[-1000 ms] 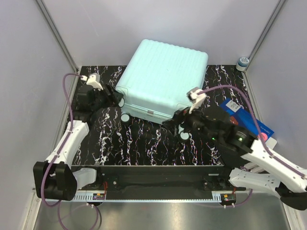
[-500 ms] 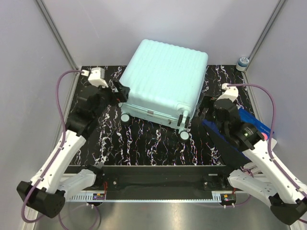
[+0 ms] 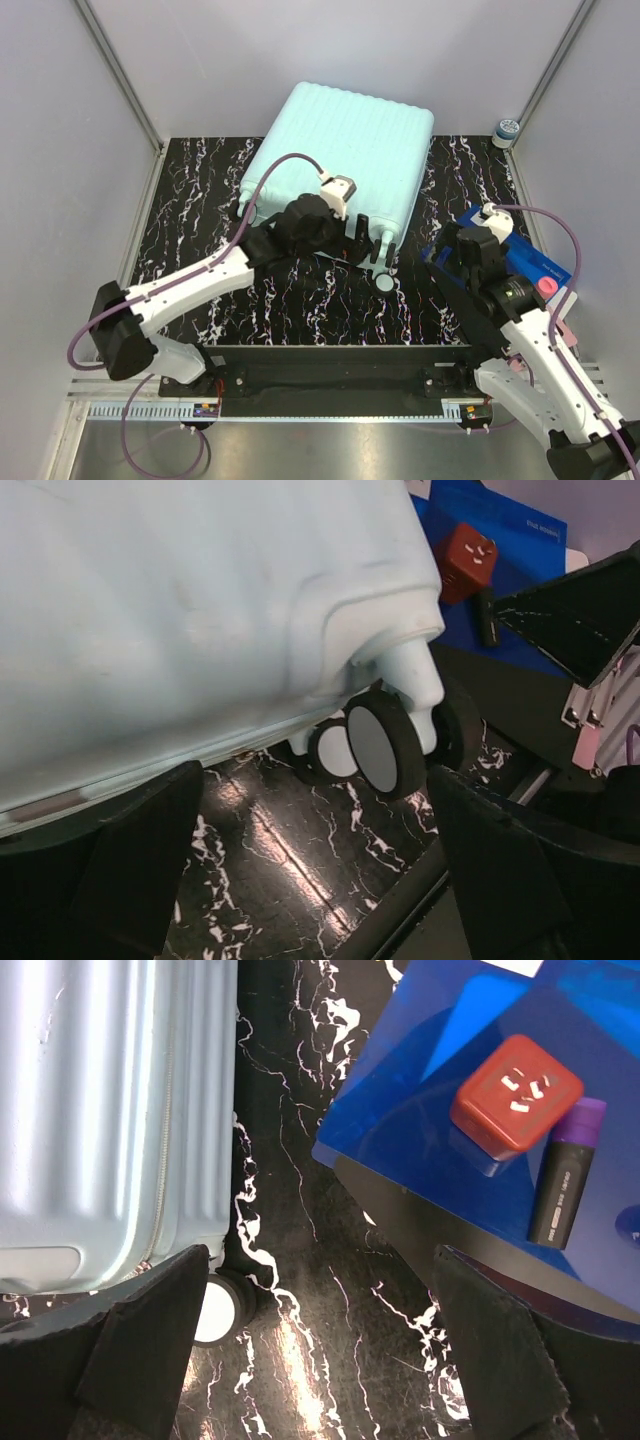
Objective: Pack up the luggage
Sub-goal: Zip the luggage at the center of the board.
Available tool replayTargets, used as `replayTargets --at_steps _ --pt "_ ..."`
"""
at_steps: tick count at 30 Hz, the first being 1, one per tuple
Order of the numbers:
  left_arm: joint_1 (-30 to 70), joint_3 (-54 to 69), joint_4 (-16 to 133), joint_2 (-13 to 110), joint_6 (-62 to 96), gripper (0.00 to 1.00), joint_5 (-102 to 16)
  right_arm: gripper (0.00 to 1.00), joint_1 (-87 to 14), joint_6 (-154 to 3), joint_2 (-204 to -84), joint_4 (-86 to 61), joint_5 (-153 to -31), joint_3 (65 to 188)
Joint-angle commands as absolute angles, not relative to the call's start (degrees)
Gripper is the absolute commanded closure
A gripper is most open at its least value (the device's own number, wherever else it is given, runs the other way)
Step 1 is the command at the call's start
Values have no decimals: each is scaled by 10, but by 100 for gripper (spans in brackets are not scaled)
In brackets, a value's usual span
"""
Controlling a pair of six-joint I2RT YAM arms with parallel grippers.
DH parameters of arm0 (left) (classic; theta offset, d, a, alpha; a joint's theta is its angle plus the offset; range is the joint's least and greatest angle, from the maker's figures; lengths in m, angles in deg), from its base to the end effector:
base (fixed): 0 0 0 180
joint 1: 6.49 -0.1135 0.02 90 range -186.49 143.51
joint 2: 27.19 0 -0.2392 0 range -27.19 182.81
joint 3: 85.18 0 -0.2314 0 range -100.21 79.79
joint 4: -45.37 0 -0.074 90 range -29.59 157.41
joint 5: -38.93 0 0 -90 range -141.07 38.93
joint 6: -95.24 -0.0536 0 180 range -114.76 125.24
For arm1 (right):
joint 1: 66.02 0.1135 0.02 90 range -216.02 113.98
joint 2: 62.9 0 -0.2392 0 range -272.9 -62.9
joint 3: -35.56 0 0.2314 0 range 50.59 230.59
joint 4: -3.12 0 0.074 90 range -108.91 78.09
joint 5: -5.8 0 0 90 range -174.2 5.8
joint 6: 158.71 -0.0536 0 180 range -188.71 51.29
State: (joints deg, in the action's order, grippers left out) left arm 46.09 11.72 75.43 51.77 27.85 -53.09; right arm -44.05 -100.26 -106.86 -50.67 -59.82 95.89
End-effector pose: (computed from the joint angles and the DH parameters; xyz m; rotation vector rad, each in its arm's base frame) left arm 0.1958 -0.2528 0.3092 0.5244 2.0494 -0.7781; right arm 0.1635 0.0421 0.2701 0.4074 2.1192 0.0634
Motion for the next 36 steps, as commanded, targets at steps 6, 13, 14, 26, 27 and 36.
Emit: replayTargets --at_steps 6,13,14,26,27,36 --pt "495 61 689 560 319 1 -447 0 -452 -1026 -1029 -495 -615 916" --pt "508 29 695 612 327 1 -437 0 -453 -1031 -1010 -495 -619 908" --pt "511 25 702 625 327 1 -436 0 -453 -1031 -1003 -494 -620 908" --pt "523 -22 733 685 326 1 -429 0 -452 -1018 -954 -472 -649 880" --pt "523 -22 732 686 325 1 -432 0 -452 -1017 -952 -469 -652 876" --pt "513 -21 690 711 352 55 -400 0 -452 -989 -895 -377 -766 801"
